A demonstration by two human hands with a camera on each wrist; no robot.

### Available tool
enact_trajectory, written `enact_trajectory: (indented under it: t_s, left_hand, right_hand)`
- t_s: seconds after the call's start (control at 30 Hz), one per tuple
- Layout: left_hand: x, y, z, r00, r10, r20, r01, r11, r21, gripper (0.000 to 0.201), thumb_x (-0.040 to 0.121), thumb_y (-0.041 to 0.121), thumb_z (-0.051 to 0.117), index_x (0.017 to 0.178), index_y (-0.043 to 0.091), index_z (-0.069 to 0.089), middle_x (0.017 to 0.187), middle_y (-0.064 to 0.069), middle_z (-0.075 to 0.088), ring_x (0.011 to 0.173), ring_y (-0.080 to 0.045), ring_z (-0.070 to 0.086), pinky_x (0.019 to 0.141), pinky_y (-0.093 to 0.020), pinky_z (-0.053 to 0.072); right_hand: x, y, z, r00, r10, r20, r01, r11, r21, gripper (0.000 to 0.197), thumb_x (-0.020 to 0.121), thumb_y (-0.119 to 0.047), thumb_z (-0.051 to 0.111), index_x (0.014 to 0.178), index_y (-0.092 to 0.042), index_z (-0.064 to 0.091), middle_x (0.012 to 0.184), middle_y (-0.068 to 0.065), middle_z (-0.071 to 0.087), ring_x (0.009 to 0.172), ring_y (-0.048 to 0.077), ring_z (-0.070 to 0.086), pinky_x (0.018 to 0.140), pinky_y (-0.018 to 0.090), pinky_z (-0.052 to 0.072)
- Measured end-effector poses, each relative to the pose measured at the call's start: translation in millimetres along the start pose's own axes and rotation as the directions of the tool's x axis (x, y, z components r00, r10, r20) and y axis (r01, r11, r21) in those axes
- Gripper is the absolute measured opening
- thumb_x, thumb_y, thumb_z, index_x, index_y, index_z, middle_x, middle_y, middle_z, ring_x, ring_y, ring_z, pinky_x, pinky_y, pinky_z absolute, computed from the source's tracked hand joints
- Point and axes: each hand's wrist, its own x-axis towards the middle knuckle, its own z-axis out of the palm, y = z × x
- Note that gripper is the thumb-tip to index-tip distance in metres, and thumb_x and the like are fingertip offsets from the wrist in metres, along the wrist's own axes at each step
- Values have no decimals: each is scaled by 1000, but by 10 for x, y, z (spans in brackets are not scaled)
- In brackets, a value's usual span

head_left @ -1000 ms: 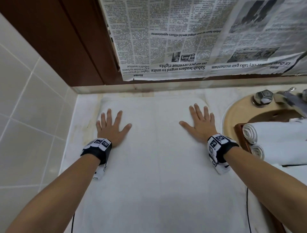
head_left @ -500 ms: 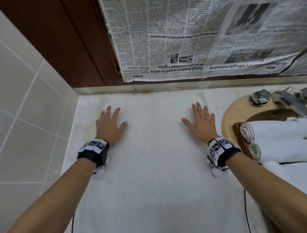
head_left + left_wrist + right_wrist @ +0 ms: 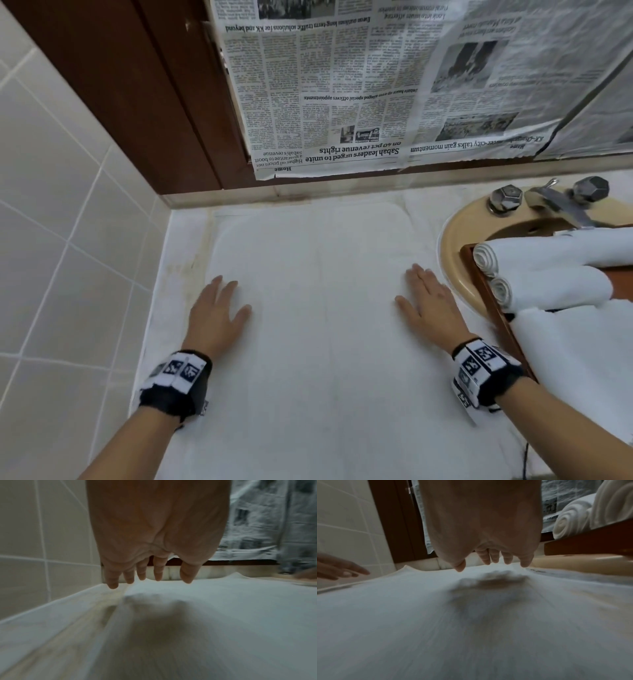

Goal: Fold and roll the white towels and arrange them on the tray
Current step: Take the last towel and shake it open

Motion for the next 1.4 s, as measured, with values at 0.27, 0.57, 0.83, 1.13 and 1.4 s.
enact_trajectory:
  t_s: [0.27, 0.57, 0.83, 1.13, 1.4]
  left_hand:
    - [-404, 197, 271, 999, 11, 51, -16, 996, 90, 73, 92, 60, 24, 157, 26, 20, 167, -6, 1, 152, -28, 1, 121, -50, 8]
    - [-429, 375, 396, 994, -26, 106, 11, 990, 140, 66, 100, 57, 31, 158, 31, 12, 167, -1, -3, 153, -25, -2, 122, -50, 5]
    - [308, 1395, 264, 990, 118, 81, -112, 991, -72, 56, 97, 43, 56, 144, 14, 46, 151, -10, 38, 133, -36, 42, 109, -44, 37]
    - [1685, 3299, 844, 935, 299, 189, -278, 952, -132, 43, 96, 44, 58, 125, 11, 58, 122, -12, 58, 114, -30, 55, 90, -34, 41]
    - [1883, 3709, 1152, 961, 240, 137, -256, 960, 111, 43, 90, 55, 53, 108, 17, 58, 108, -4, 59, 99, -28, 58, 79, -38, 48]
  right_hand:
    - [-257, -180, 233, 1000, 9, -16, -10, 995, -95, 76, 92, -62, 2, 159, -26, 1, 165, -11, -8, 153, 14, -10, 122, 44, -6]
    - [-387, -218, 346, 999, 25, 38, -22, 998, -61, 75, 94, -63, 4, 160, -26, 1, 165, -12, -9, 153, 16, -9, 122, 45, -3]
    - [-438, 268, -11, 941, 240, -237, -211, 967, 144, 50, 97, -27, 56, 138, 0, 45, 139, 20, 49, 129, 37, 42, 103, 48, 39]
    - [-109, 370, 7, 939, 240, -246, -209, 967, 147, 20, 95, -15, 59, 108, 0, 61, 112, 18, 57, 104, 36, 54, 85, 43, 48]
    - [33, 401, 26, 923, 259, -283, -198, 953, 228, 2, 89, -8, 64, 89, -9, 62, 94, 8, 60, 88, 27, 58, 76, 39, 52]
